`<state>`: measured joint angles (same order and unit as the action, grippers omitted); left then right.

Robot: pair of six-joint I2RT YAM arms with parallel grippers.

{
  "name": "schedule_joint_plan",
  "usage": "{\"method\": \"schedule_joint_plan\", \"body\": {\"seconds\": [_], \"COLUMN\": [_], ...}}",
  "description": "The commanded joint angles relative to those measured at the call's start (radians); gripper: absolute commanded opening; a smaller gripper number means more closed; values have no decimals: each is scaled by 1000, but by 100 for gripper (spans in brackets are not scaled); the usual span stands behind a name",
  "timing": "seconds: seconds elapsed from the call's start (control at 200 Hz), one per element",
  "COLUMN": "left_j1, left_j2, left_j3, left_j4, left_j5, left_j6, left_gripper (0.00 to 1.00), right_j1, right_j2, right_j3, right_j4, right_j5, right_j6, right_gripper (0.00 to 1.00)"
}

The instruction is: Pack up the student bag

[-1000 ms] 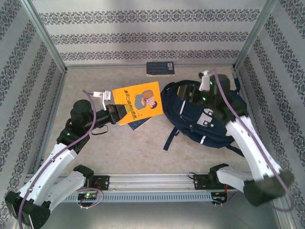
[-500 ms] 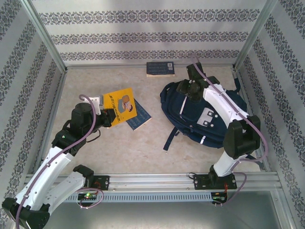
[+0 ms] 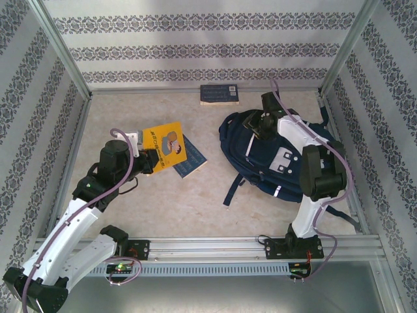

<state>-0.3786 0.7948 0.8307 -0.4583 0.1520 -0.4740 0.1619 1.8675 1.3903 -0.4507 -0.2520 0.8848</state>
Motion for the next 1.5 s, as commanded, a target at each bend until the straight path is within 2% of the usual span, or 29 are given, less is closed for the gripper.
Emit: {"method": "schedule_joint_plan", "body": {"seconds": [0.0, 0.09, 0.25, 0.435, 0.535, 0.714, 0.854, 0.969, 1.109, 1.224, 1.399, 1.494], "left_j1": [-7, -7, -8, -7, -8, -6, -3, -4, -5, -4, -4, -5], "left_j2": [-9, -5, -4, 1, 7, 23, 51, 66, 63, 58, 78, 118], "left_j3": [18, 17, 20, 28, 33, 52, 92, 141, 173, 169, 120, 65], "left_j4": [70, 72, 69, 62, 57, 47, 48, 43, 29, 51, 233, 363], "left_j5": [-3, -2, -9, -15, -17, -19, 34, 97, 135, 192, 364, 418], "left_j6": [26, 26, 29, 28, 25, 18, -3, -17, -32, -65, -218, -356], "left_gripper": [0, 0, 0, 0, 0, 0, 0, 0, 0, 0, 0, 0], "right_j1": [-9, -9, -16, -9, 7, 11, 8, -3, -17, -65, -107, -110], "right_j2": [29, 48, 71, -11, -59, -149, -218, -338, -407, -444, -467, -473], "right_j3": [-15, -20, 4, 100, 211, 347, 407, 294, 277, 207, 125, 104], "right_j4": [96, 137, 117, -4, -159, -365, -484, -361, -430, -333, -184, -137], "right_j5": [-92, -131, -150, -198, -235, -384, -549, -634, -577, -726, -854, -884], "right_j6": [12, 5, -33, -217, -340, -502, -617, -572, -694, -653, -543, -502], "right_gripper": [45, 34, 0, 0, 0, 0, 0, 0, 0, 0, 0, 0]}}
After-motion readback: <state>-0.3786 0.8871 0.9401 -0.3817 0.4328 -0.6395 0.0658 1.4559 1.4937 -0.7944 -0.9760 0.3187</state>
